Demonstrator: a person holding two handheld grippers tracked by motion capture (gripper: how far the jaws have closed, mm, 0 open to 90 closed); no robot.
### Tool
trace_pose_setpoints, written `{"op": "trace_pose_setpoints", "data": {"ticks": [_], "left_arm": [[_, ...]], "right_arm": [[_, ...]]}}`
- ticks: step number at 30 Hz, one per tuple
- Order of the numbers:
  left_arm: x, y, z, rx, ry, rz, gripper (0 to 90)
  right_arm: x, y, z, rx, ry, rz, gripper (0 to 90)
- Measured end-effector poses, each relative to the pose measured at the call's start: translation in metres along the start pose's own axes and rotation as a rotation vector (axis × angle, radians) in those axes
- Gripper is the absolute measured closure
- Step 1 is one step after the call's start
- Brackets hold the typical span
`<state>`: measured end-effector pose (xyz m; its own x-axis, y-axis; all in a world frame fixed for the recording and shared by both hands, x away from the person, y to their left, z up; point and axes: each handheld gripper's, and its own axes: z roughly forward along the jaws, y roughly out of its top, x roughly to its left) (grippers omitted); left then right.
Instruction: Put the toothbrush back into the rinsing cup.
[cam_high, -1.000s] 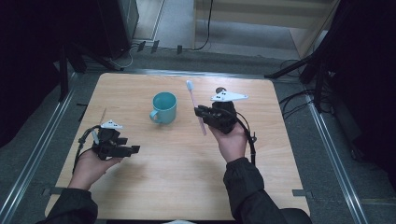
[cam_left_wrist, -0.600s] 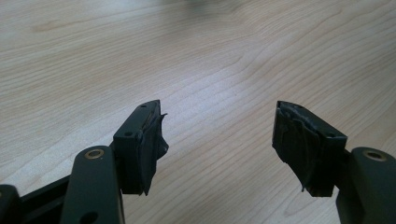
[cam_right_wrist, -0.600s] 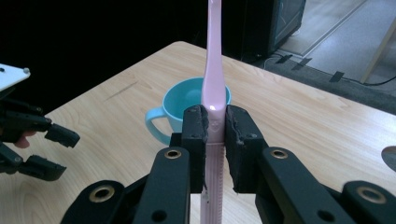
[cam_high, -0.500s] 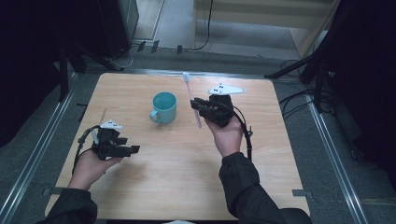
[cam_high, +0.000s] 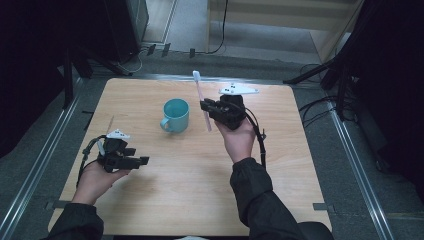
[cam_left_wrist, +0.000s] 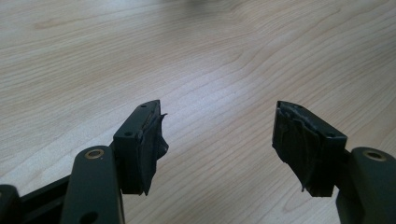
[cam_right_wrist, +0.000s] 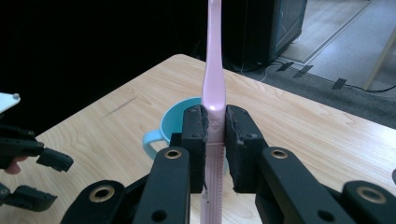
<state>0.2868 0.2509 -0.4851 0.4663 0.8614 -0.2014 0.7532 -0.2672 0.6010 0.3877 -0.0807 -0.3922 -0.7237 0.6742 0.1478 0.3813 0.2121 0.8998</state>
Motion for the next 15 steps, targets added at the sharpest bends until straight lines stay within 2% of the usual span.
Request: {"op": "trace_pose_setpoints", "data": {"ticks": [15], "left_arm": [[0.001,-0.002,-0.001,-0.002,0.0,-0.01,33.3]], "right_arm": [[0.001,0.02,0.018,0.011,0.005,-0.03,79.2]]}}
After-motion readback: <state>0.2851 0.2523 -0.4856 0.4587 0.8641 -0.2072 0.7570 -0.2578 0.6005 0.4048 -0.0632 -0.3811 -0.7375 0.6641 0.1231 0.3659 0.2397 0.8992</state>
